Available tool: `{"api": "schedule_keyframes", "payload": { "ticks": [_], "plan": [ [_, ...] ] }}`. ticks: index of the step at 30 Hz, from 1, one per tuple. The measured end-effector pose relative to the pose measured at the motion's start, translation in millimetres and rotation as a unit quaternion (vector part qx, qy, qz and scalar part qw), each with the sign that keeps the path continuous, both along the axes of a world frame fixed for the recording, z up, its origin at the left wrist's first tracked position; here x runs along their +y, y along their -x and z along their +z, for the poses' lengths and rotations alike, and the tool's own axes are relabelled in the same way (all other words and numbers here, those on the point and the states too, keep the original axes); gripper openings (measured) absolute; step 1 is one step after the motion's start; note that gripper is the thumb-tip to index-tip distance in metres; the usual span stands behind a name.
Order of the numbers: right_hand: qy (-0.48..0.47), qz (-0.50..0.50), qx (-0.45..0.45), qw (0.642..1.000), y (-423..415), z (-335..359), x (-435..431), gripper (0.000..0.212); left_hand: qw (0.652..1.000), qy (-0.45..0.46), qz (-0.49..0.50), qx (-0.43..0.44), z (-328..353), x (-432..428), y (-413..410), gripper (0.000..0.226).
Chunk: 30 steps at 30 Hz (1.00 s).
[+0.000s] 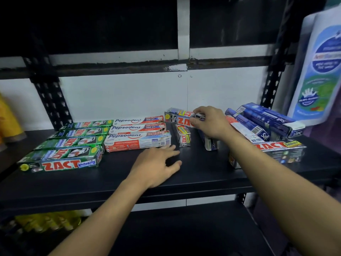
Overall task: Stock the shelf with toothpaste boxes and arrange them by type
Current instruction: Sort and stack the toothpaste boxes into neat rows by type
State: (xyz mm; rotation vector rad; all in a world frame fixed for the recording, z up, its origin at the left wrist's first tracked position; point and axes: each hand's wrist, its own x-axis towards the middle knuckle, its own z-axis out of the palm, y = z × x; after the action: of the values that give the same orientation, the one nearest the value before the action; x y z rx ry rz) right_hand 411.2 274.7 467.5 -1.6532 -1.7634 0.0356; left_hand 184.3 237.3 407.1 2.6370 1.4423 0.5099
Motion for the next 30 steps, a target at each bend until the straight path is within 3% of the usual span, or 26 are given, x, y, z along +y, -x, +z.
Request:
{"api": "schedule_keyframes", "payload": {
  "ticks": [3,10,15,23,26,30],
  "plan": [
    [-0.007,0.000,0.020,1.000,-9.2,3.7,-9.8,0.054,1.000,0.029,-0.002,-0.002,-2.5,5.3,1.1,0.050],
    [0.047,-0.102,0.045,0.993,-70.1,9.2,-52.1,0.046,0.999,0.043,-0.015,-0.027,-6.7,10.3,2.4,0.047],
    [0.119,-0.171,-0.019,0.978,-97.1,0.7,-68.0,0.050,0.998,0.041,-0.018,-0.042,-9.6,12.0,2.9,0.047],
    [0.127,-0.233,-0.074,0.961,-96.8,-8.7,-69.7,0.058,0.998,0.041,-0.016,-0.045,-10.7,9.7,3.5,0.047],
    [0.141,-0.227,-0.060,0.962,-92.1,-6.6,-67.8,0.063,0.998,0.041,-0.016,-0.046,-10.5,10.6,3.4,0.047],
    [0.124,-0.232,-0.007,0.965,-93.0,-9.5,-66.2,0.056,0.998,0.044,-0.013,-0.049,-11.9,12.6,3.7,0.047]
  ]
}}
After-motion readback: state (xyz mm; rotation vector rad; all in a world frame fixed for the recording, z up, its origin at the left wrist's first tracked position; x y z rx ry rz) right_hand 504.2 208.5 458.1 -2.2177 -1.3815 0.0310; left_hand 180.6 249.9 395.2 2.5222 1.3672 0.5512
